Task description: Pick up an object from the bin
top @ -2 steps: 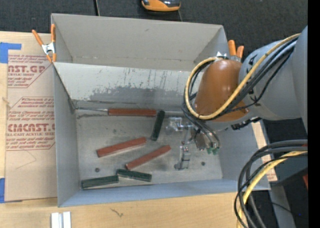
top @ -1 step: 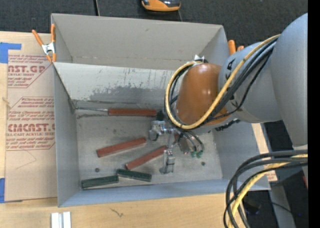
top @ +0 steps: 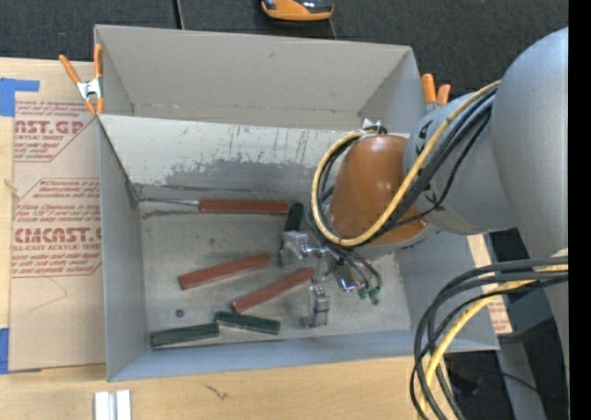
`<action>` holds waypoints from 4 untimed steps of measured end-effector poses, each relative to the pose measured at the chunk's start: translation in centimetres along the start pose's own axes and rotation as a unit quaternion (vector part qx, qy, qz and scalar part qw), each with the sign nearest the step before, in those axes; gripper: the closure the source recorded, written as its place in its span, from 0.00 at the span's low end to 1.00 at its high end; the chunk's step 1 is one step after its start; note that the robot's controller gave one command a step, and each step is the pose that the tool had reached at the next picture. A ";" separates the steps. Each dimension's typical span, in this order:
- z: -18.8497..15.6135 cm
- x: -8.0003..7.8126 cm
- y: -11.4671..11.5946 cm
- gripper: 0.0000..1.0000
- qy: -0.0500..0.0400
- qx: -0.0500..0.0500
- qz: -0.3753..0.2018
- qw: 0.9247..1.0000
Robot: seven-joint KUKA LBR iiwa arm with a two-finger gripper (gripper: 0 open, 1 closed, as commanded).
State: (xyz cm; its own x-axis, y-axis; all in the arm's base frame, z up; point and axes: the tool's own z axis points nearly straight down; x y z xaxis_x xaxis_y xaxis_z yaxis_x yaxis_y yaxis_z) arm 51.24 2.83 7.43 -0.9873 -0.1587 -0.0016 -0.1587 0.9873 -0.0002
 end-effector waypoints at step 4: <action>-0.5 -0.4 5.5 1.00 0.004 -0.001 -0.026 1.000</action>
Offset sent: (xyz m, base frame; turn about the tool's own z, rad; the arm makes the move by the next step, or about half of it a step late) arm 0.0000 0.0000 0.0000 0.0000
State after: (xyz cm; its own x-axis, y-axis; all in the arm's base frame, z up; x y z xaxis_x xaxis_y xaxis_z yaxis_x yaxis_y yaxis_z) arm 50.80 8.30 7.94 -0.9778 -0.2096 0.0058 -0.2096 0.9778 0.0015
